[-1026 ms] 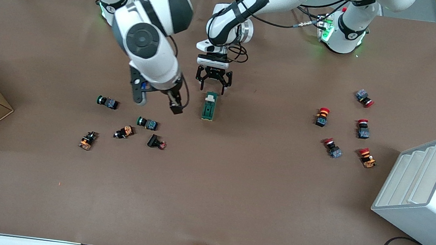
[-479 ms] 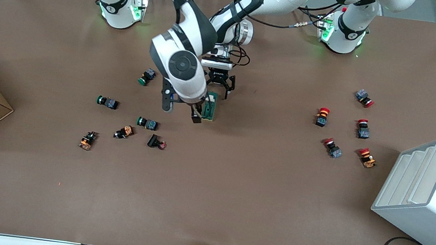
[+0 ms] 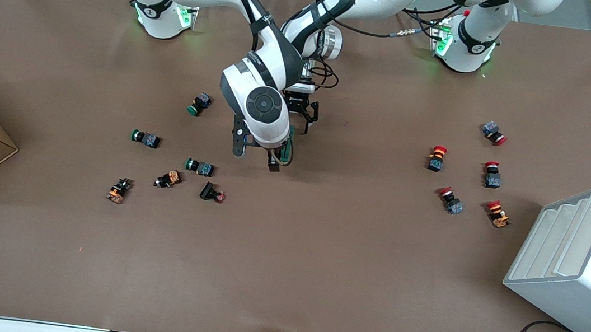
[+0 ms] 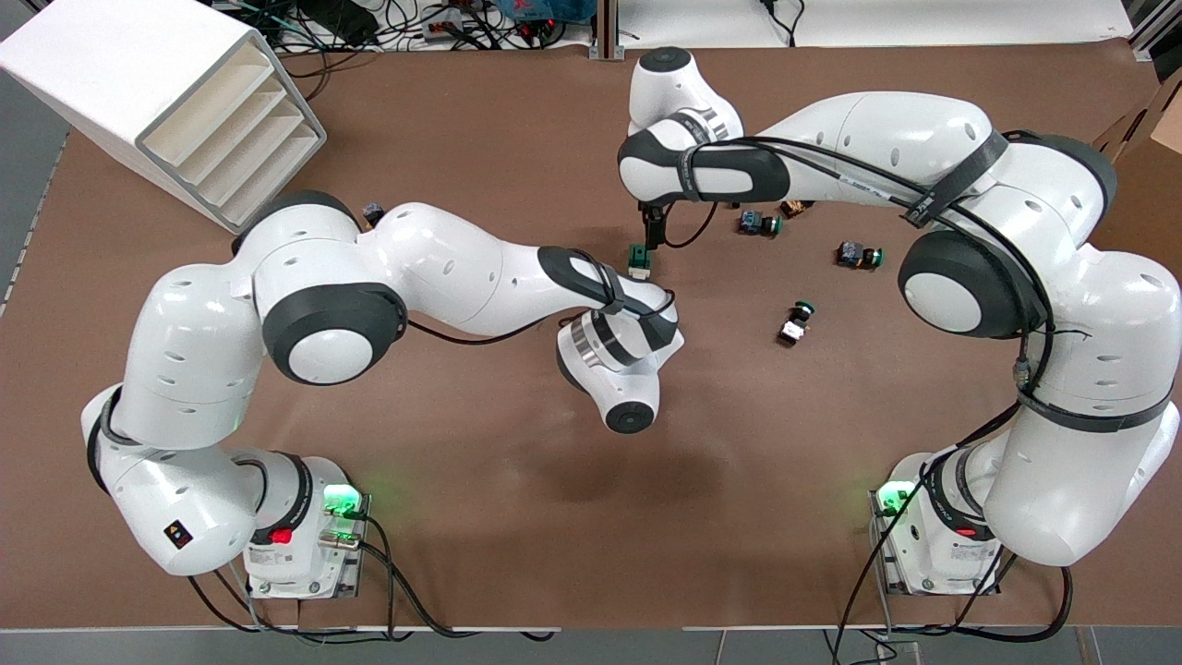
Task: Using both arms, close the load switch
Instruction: 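Press the white handle down with the right gripper onto the switch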
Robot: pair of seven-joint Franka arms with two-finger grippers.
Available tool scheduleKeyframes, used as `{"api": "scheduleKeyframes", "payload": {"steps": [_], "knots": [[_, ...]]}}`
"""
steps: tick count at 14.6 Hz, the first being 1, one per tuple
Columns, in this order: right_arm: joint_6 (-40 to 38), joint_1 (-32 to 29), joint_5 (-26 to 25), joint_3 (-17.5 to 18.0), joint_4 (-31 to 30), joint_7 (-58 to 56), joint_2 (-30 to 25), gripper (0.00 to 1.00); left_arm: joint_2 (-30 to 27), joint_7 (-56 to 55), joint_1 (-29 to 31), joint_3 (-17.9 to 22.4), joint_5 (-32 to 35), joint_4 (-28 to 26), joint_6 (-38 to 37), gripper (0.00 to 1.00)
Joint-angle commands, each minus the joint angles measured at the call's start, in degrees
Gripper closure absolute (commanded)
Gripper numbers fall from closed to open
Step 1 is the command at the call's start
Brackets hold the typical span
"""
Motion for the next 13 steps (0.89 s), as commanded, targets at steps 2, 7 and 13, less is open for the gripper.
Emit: {"api": "scheduleKeyframes", "payload": {"steps": [2, 7, 13], "knots": [[3.71, 2.17, 0.49, -0.54, -4.64, 1.2, -1.05, 0.0, 2.46, -5.51, -1.8, 0.33, 1.21, 1.97, -0.35, 0.0], [3.89, 4.62, 0.49, -0.63, -6.13, 1.2, -1.32, 0.0, 3.34, -7.72, -2.06, 0.59, 3.93, 2.32, -0.7, 0.0], [8.53, 6.21, 0.4, -0.72, -9.82, 1.47, -2.02, 0.0, 3.43, -7.72, -2.06, 0.59, 4.2, 2.23, -0.7, 0.0]]}}
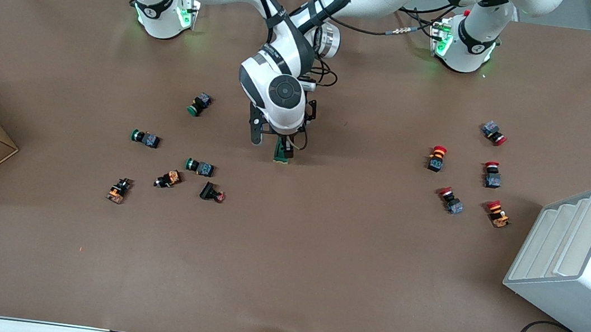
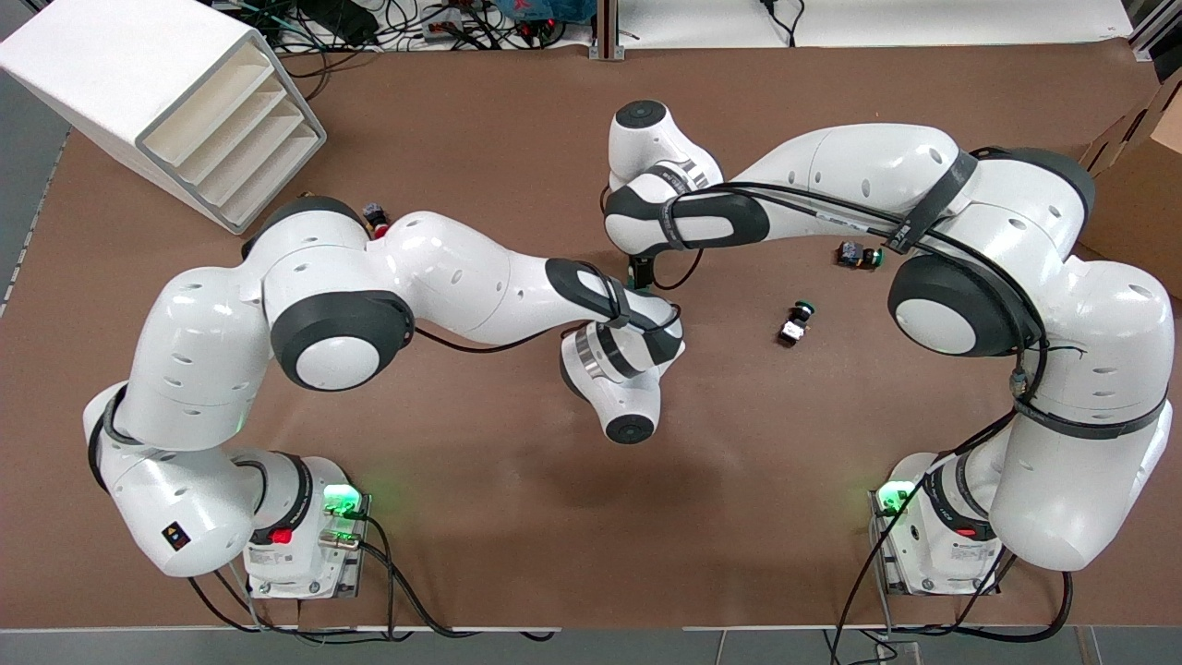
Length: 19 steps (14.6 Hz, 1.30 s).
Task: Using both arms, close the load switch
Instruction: 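Press the white handle down with the right gripper onto the switch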
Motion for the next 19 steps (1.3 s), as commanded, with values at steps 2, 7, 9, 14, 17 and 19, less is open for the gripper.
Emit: {"api": "scheduleKeyframes", "payload": {"steps": [2, 7, 9, 14, 17, 19], "knots": [[4.56, 1.11, 0.14, -0.75, -4.82, 0.9, -1.98, 0.0, 2.37, -1.77, -0.66, 0.58, 1.85, 1.97, 0.91, 0.0], [6.59, 1.11, -0.57, -1.19, -4.82, 0.73, -2.07, 0.0, 2.19, -1.77, -0.48, 0.5, 1.77, 1.97, 0.91, 0.0], [6.68, 1.11, -1.09, -1.8, -4.73, 0.73, -2.33, 0.0, 2.19, -1.77, -0.48, 0.5, 1.68, 2.5, 0.82, 0.0], [6.59, 0.67, -2.59, -2.41, -4.47, 0.55, -2.95, 0.0, 2.37, -1.59, -0.39, 0.58, 1.68, 2.67, 0.91, 0.0], [6.85, 0.67, -2.85, -2.77, -4.29, 0.37, -2.95, 0.0, 2.37, -1.24, -0.39, 0.67, 1.68, 3.2, 0.91, 0.0], [7.38, 0.41, -3.29, -3.12, -4.12, 0.29, -2.86, 0.0, 2.37, -1.24, -0.39, 0.67, 1.68, 3.38, 0.91, 0.0]]}}
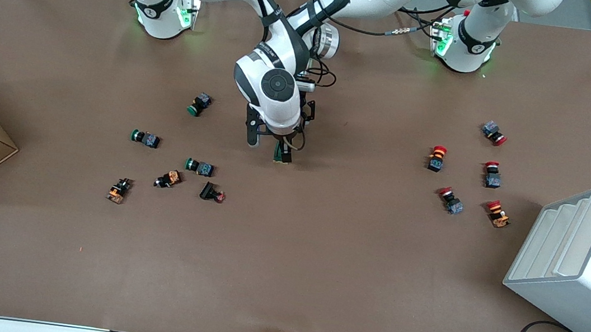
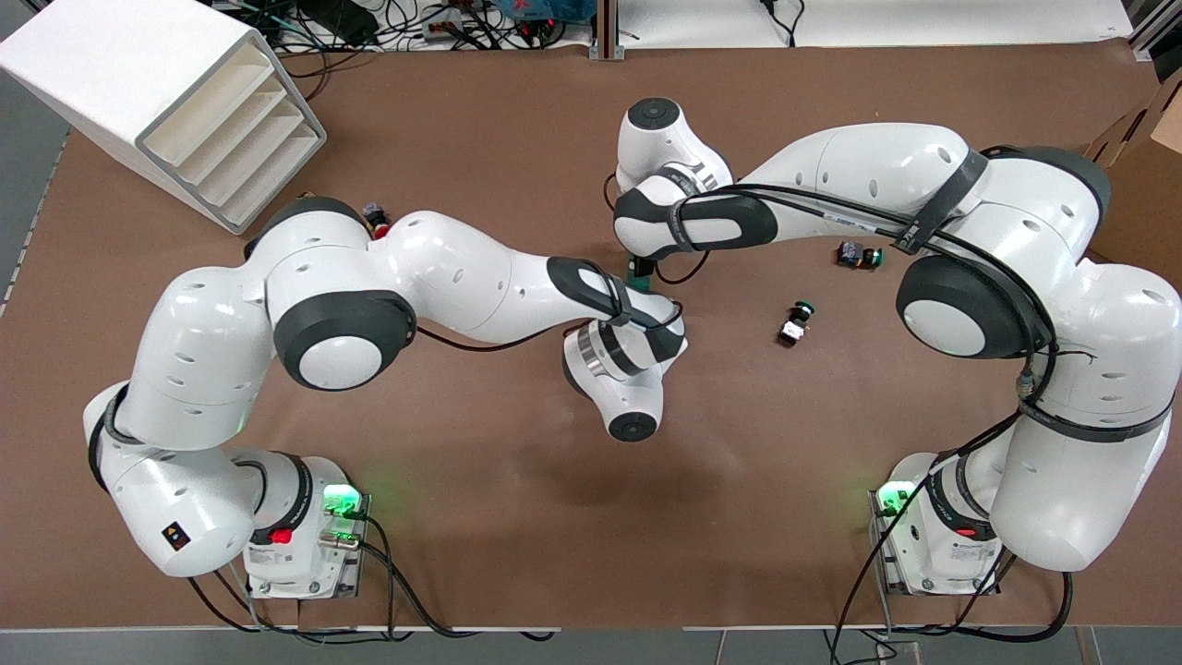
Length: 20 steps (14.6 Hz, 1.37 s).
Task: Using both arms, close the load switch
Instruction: 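Press the white handle down with the right gripper onto the switch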
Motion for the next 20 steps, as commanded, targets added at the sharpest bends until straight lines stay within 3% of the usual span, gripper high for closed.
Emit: {"api": "scheduleKeyframes", "payload": {"steps": [1, 8, 20], "knots": [[2.03, 0.07, -2.38, -2.13, -1.62, 0.21, -0.92, 0.0, 1.74, -1.02, -0.38, 0.59, 1.66, 2.06, 0.87, 0.0], [2.12, -1.6, -2.56, -2.4, 1.98, -0.06, -0.04, 0.0, 1.74, -1.02, -0.21, 0.68, 1.66, 2.06, 0.87, 0.0], [5.55, -2.56, -2.65, -2.4, 7.78, 0.12, 6.72, 0.0, 2.44, 0.38, -0.12, 1.12, 1.66, 2.67, 0.87, 0.0]]}}
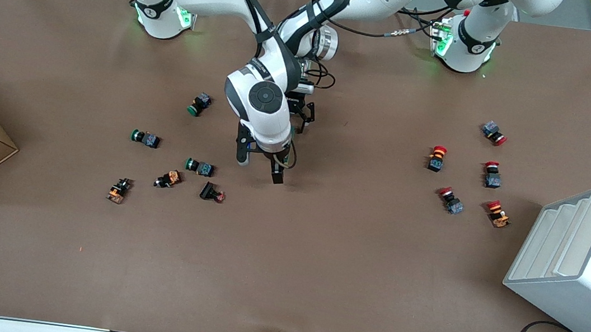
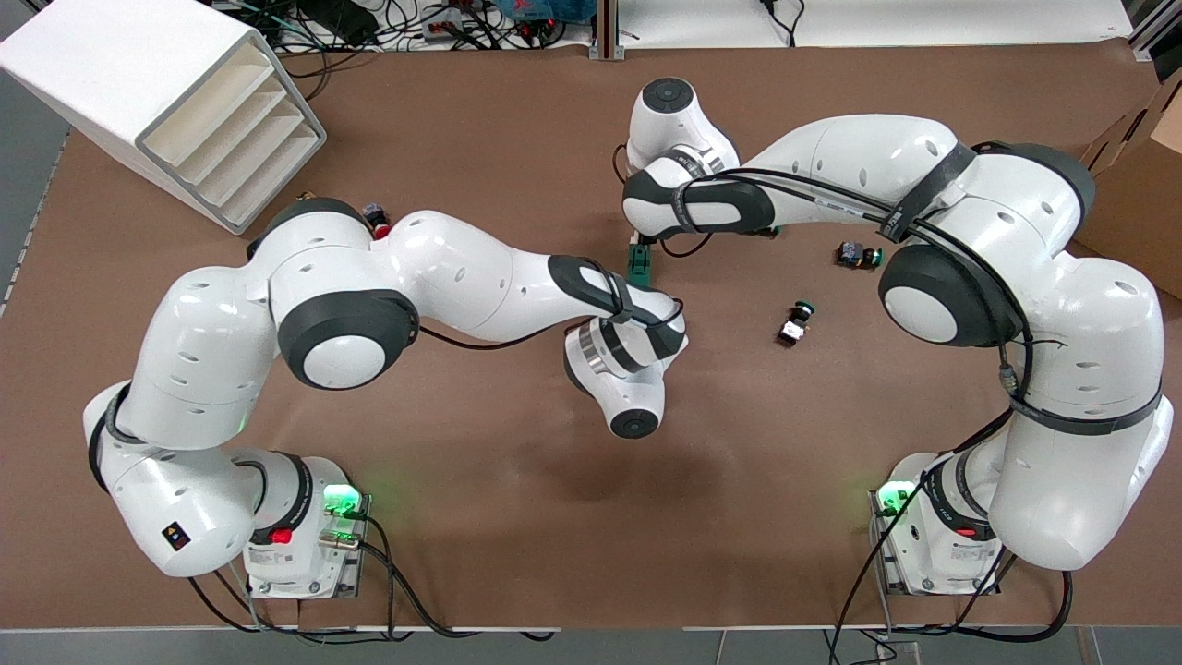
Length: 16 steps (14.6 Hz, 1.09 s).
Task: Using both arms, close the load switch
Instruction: 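Press the white handle down with the right gripper onto the switch, then raise the right gripper away from the closed switch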
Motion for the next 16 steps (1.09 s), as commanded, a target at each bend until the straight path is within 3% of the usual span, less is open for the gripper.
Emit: {"api": "scheduleKeyframes", "payload": {"steps": [1, 6, 11, 16], "knots": [[0.66, -1.2, -0.88, 0.54, 4.18, 0.33, 3.6, 0.0, 1.96, 0.44, -0.12, 0.77, 1.55, 2.16, 0.85, 0.0], [-0.48, -3.39, -3.6, 0.71, 7.08, -1.85, 5.11, 0.0, 1.43, 0.71, 0.23, 0.77, 1.37, 2.16, 0.85, 0.0], [-18.91, -7.17, -2.64, 1.77, 16.22, -18.6, 4.14, 0.0, -0.76, 7.81, 2.69, 0.15, -2.22, 3.21, 1.29, 0.0], [-23.07, -14.54, -1.93, 1.59, 15.0, -50.49, -2.53, 0.0, -3.14, 21.42, 2.87, -0.64, -21.18, 11.46, 1.29, 0.0]]}}
